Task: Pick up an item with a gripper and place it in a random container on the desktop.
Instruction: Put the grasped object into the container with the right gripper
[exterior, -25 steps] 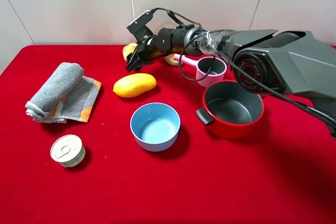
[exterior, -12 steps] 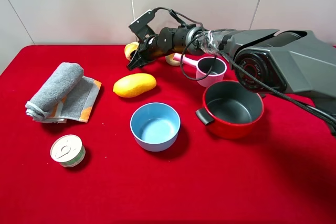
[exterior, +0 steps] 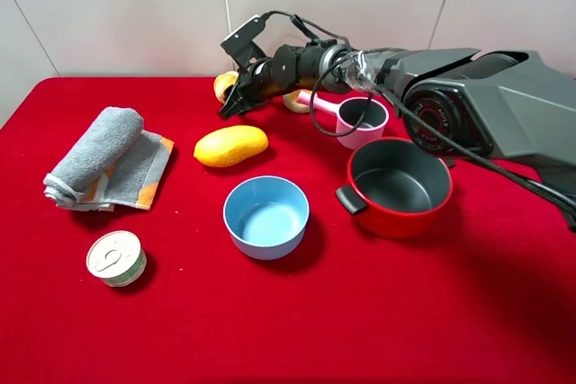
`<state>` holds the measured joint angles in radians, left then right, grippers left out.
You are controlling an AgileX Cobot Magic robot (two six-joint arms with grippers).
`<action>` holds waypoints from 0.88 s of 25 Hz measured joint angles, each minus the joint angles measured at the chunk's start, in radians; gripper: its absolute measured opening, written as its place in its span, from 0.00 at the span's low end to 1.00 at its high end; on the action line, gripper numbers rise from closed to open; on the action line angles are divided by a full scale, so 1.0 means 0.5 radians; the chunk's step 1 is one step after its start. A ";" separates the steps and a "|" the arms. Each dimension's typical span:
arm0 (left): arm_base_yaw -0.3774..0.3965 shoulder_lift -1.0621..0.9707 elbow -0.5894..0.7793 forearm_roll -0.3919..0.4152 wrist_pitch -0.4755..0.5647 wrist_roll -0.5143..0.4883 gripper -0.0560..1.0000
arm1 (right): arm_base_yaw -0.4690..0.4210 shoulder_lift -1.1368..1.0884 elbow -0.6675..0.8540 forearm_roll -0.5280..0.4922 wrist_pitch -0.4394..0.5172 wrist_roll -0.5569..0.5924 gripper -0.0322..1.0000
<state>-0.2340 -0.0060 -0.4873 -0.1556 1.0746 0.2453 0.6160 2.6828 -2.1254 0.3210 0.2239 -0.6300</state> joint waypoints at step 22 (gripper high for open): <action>0.000 0.000 0.000 0.000 0.000 0.000 0.96 | -0.017 -0.393 0.000 -0.063 0.347 -0.019 0.39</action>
<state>-0.2340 -0.0060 -0.4873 -0.1556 1.0746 0.2453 0.6074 2.4863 -2.1254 0.2892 0.3976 -0.6393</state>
